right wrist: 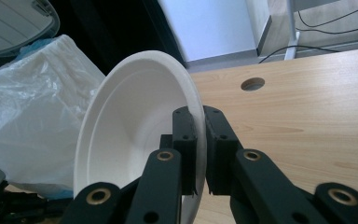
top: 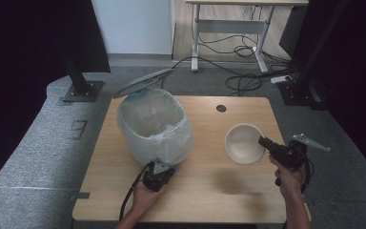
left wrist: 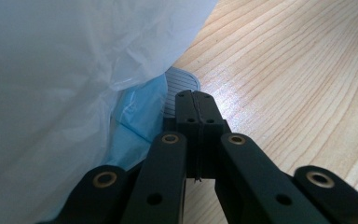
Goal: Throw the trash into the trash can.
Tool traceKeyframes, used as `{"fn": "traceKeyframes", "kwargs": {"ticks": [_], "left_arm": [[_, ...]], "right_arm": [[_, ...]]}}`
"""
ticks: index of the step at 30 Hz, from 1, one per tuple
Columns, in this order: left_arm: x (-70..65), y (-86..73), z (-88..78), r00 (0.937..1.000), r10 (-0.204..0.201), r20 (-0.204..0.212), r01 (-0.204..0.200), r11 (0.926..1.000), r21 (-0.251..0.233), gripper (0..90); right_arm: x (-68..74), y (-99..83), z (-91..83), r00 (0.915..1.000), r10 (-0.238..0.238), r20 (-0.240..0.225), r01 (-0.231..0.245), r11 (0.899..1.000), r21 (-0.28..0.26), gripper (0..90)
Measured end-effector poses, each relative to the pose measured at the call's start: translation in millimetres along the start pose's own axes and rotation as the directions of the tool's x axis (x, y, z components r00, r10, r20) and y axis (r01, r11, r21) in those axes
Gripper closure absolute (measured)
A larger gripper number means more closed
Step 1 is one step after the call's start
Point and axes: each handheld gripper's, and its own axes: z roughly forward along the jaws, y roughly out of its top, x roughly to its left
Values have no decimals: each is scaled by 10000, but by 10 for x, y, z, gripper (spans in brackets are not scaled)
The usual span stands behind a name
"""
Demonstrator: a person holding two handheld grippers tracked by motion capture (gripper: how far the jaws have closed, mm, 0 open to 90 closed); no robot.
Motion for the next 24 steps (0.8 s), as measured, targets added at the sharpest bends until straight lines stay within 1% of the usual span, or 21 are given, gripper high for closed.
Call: {"fn": "traceKeyframes", "kwargs": {"ticks": [4,9,19,24], "left_arm": [[-2,0,3,10000,-35,6,35,10000,-33,900],[-1,0,1,10000,-30,17,30,10000,-19,900],[-1,1,1,10000,-50,29,50,10000,-15,900],[-1,1,0,10000,-35,22,35,10000,-8,900]], "right_arm": [[48,43,20,10000,-29,-58,29,10000,-44,837],[121,106,26,9998,-187,-101,186,9998,-92,837],[253,250,-45,9987,-458,-207,449,9982,-390,837],[354,326,-69,9972,-674,-337,655,9964,-535,836]]}}
